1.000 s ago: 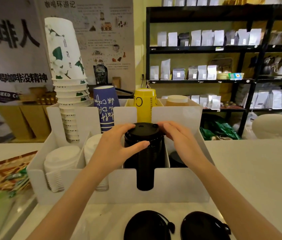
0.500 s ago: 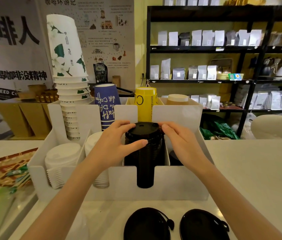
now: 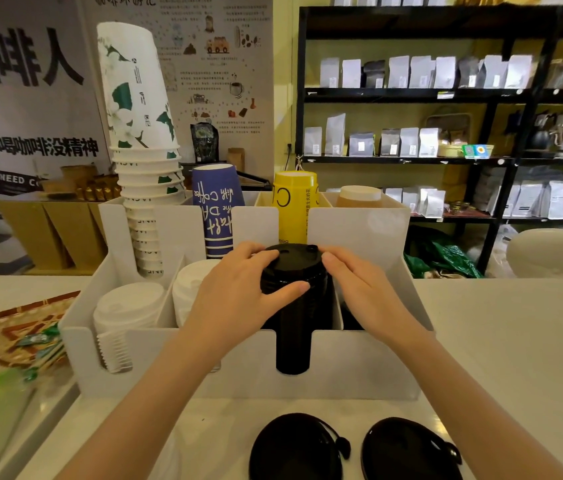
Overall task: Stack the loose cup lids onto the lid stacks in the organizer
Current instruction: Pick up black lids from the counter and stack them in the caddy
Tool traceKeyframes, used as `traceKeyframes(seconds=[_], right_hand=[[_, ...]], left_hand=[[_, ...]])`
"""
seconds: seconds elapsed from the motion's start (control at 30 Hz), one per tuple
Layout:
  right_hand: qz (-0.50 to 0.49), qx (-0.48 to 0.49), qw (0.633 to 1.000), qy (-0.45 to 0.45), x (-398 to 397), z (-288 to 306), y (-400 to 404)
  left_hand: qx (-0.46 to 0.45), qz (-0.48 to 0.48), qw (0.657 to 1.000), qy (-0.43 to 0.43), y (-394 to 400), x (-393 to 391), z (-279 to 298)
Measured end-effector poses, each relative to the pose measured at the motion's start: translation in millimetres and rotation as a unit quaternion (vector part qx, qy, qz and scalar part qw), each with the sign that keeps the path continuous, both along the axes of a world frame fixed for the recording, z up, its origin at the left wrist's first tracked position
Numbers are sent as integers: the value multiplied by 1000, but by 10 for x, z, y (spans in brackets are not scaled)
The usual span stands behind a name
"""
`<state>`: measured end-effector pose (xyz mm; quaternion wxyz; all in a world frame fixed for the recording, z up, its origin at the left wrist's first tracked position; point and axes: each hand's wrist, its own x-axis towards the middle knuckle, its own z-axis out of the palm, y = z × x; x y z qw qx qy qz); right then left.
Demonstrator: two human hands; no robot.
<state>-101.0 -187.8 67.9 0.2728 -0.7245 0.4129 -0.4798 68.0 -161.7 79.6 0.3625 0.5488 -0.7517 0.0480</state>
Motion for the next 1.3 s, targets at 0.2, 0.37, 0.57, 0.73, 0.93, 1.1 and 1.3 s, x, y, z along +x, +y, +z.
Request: traceKeyframes(seconds=[0.2,0.37,0.57,0.73,0.93,1.1,1.3], right_hand=[[-9,-6,1000,14,14,-31,0],[-22,-37,998,47,28,-63,1],[4,-33,999,29,-7,-72,-15],[28,38,998,-37,-66,-53,0],[-33,-4,999,-16,-224,11,264],[-65,-41,997,8,-440,-55,756],[-141,-22,987,70,-720,-314,1267]], left_hand=[[-22,32,998,-42,34,-53,-20],[-33,38,997,-51,56,-84,-23],[-35,51,996,-56,60,-83,-42],[-63,81,990,-99,75,-156,-120],[-65,13,997,-47,131,-162,-62],[-147,-114,978,94,358,-336,-116],[-18,-229,966,120,516,-630,-328]])
